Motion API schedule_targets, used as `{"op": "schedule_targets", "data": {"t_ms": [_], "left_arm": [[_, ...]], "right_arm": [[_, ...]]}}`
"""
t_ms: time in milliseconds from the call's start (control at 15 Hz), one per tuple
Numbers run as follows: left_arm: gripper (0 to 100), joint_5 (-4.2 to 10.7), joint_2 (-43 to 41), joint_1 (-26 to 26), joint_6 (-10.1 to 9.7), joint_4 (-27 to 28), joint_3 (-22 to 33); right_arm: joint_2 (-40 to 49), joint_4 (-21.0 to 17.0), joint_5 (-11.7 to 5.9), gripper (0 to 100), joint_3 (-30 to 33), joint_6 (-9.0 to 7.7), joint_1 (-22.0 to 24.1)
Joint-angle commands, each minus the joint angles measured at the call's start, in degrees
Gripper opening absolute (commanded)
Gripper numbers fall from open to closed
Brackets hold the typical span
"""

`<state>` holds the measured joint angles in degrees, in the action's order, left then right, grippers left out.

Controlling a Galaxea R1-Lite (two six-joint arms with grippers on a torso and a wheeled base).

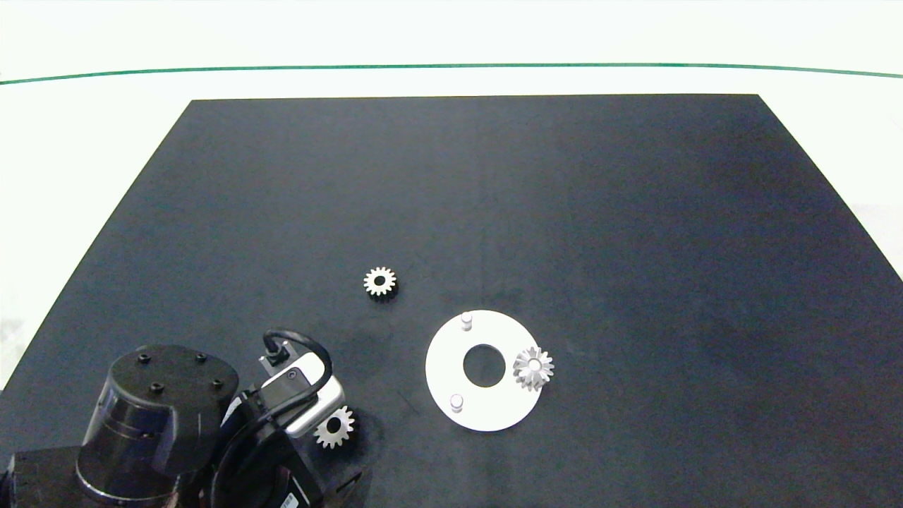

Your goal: Install three planetary gears onto the carrier pins

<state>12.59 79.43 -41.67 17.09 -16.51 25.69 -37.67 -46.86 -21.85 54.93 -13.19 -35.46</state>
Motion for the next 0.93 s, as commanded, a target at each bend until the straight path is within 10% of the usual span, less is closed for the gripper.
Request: {"op": "schedule_targets", "data": {"t_ms": [67,933], "left_arm": [[100,0.15,1.43,0.01,0.05,-0.98,-0.02],[75,0.06,3.62,0.18,0.05,-3.71,-1.16]], "right_arm": [[-0.48,-0.25,-0.13,100,0.0,-0.08,-0.05],[-0.3,-0.16,-0.13,100,0.09,-0.08,-0.05]]}}
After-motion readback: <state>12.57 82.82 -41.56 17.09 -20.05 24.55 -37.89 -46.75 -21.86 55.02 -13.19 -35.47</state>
